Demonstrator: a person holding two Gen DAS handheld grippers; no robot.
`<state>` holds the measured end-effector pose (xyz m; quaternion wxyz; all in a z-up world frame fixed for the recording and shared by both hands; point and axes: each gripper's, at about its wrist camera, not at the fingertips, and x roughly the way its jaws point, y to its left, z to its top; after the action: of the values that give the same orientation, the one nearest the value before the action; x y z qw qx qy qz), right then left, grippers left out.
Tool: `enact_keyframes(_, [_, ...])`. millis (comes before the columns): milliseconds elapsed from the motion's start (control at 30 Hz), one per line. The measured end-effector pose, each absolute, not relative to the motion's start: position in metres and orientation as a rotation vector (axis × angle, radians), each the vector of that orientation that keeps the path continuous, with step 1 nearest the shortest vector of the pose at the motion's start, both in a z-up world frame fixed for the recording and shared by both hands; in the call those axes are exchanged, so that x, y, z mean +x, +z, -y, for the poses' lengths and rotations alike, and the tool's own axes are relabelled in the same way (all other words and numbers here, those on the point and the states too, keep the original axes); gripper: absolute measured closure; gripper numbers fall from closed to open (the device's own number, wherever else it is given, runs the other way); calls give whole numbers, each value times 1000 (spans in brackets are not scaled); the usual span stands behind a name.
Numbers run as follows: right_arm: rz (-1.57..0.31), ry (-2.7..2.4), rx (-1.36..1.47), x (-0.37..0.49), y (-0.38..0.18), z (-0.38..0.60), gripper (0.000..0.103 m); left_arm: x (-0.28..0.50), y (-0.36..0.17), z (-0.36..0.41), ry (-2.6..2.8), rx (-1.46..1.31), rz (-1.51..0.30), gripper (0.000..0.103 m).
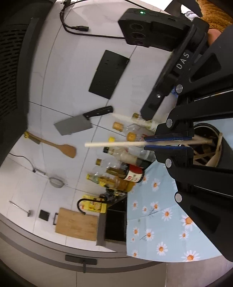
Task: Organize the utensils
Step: 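Open both tools to drop the chopsticks into the holder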
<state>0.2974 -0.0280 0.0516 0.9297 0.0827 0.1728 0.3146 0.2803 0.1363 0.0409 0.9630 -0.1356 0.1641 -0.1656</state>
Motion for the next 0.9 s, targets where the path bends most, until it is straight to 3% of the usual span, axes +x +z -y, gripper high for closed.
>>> enact_keyframes(300, [-351, 652, 183, 292, 58, 30, 84, 276, 40, -139, -329, -286, -350, 99])
enact_keyframes(600, [-353, 645, 195, 286, 61, 34, 84, 273, 42, -142, -321, -301, -350, 99])
enact_keyframes(700, [-352, 640, 200, 284, 62, 36, 81, 269, 45, -144, -329, -305, -344, 87])
enact_keyframes(900, [-353, 630, 193, 275, 65, 41, 76, 253, 56, -146, -332, -298, -322, 87])
